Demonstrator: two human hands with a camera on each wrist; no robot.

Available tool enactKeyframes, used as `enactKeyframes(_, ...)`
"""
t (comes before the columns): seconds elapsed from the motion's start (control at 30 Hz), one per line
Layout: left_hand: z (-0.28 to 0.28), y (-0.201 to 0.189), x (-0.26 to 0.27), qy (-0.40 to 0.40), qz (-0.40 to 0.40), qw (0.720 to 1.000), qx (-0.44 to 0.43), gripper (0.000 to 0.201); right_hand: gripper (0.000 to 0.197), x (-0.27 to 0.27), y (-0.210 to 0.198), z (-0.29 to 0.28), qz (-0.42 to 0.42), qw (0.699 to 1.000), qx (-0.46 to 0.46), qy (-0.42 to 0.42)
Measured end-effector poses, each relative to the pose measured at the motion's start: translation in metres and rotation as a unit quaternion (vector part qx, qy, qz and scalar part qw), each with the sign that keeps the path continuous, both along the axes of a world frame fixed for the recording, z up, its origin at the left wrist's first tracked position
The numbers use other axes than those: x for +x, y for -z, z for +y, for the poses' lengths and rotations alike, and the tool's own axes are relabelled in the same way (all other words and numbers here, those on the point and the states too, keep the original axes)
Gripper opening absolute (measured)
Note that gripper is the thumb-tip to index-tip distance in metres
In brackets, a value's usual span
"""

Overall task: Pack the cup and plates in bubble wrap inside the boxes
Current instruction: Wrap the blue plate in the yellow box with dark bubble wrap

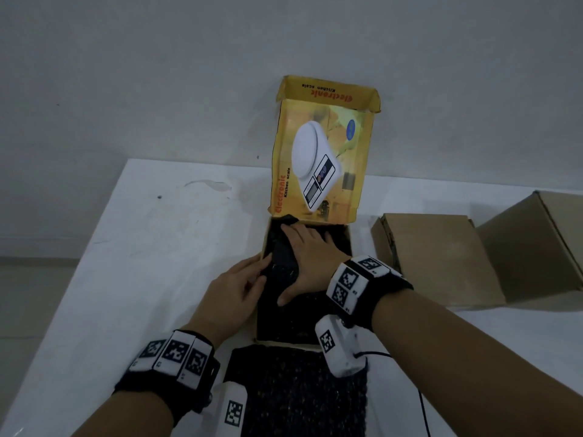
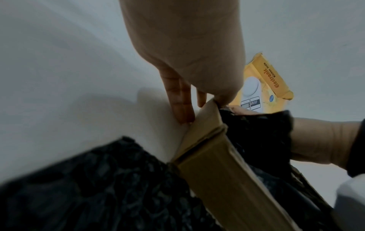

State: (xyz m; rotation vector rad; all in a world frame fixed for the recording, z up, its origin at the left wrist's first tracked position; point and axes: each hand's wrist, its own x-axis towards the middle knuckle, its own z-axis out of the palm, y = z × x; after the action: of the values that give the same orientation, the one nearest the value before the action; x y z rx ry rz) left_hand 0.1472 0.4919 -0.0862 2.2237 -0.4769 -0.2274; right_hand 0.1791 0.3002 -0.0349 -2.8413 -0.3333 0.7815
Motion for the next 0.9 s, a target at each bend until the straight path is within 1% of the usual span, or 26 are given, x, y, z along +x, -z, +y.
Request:
enactKeyframes(0.07, 0.002, -0.001, 0.0, 0.011, 0.007, 1.0, 0.002, 0.056, 0.129, 0.003, -0.009, -0.004, 0.025, 0.999, 0.026, 0.008)
enactKeyframes(0.1, 0.002, -0.003, 0.0, 0.013, 0.011, 1.0, 0.002, 0.059, 0.123, 0.004, -0.015, -0.008, 0.023, 0.998, 0.049, 0.016)
enactKeyframes(0.17, 0.002, -0.005, -0.001, 0.014, 0.012, 1.0, 0.005, 0.062, 0.116, 0.003, -0.023, -0.018, -0.01, 0.997, 0.078, 0.027)
enactKeyframes(0.2, 0.002, -0.005, -0.001, 0.016, 0.008, 1.0, 0.008, 0.061, 0.119, 0.0, -0.023, -0.024, -0.014, 0.997, 0.071, 0.03)
enactKeyframes(0.23, 0.002, -0.005, -0.002, 0.019, 0.004, 1.0, 0.011, 0.06, 0.126, -0.003, -0.021, -0.027, 0.002, 0.998, 0.054, 0.027)
enactKeyframes(0.3, 0.001, -0.004, -0.002, 0.025, 0.004, 1.0, 0.01, 0.056, 0.139, -0.015, -0.01, -0.029, 0.044, 0.999, -0.008, -0.006)
enactKeyframes(0.37, 0.001, -0.002, -0.001, 0.025, 0.007, 1.0, 0.008, 0.058, 0.146, -0.023, 0.005, -0.026, 0.044, 0.997, -0.051, -0.039)
enactKeyframes(0.47, -0.001, -0.002, -0.001, 0.027, 0.01, 0.999, 0.023, 0.059, 0.146, -0.024, 0.012, -0.026, 0.033, 0.998, -0.048, -0.035)
enactKeyframes(0.53, -0.002, -0.005, -0.001, 0.027, 0.013, 0.999, 0.029, 0.057, 0.145, -0.027, 0.007, -0.027, 0.02, 0.999, -0.034, -0.035)
enactKeyframes(0.6, -0.002, -0.009, -0.002, 0.029, 0.025, 0.999, 0.036, 0.056, 0.142, -0.038, -0.001, -0.026, -0.012, 1.0, -0.004, -0.025)
enactKeyframes(0.63, -0.002, -0.011, -0.002, 0.031, 0.032, 0.998, 0.041, 0.057, 0.136, -0.045, -0.006, -0.024, -0.032, 0.999, 0.021, -0.012)
enactKeyframes(0.67, 0.0, -0.011, -0.002, 0.033, 0.038, 0.998, 0.043, 0.057, 0.124, -0.055, -0.012, -0.022, -0.059, 0.997, 0.05, 0.006)
enactKeyframes(0.7, 0.001, -0.013, -0.003, 0.031, 0.046, 0.998, 0.037, 0.058, 0.105, -0.067, -0.017, -0.02, -0.103, 0.991, 0.082, 0.022)
enactKeyframes(0.77, 0.005, -0.016, -0.005, 0.023, 0.064, 0.998, 0.01, 0.062, 0.047, -0.092, -0.022, -0.017, -0.213, 0.965, 0.151, 0.02)
enactKeyframes(0.8, 0.007, -0.017, -0.007, 0.022, 0.073, 0.997, -0.001, 0.065, 0.023, -0.107, -0.022, -0.014, -0.237, 0.954, 0.182, 0.005)
enactKeyframes(0.83, 0.008, -0.019, -0.009, 0.023, 0.08, 0.996, -0.009, 0.07, 0.009, -0.122, -0.02, -0.012, -0.235, 0.951, 0.199, -0.015)
enactKeyframes(0.87, 0.009, -0.019, -0.01, 0.024, 0.087, 0.996, -0.018, 0.074, 0.006, -0.135, -0.016, -0.009, -0.222, 0.954, 0.198, -0.033)
enactKeyframes(0.9, 0.01, -0.021, -0.012, 0.025, 0.095, 0.995, -0.025, 0.078, 0.008, -0.147, -0.011, -0.007, -0.207, 0.959, 0.185, -0.052)
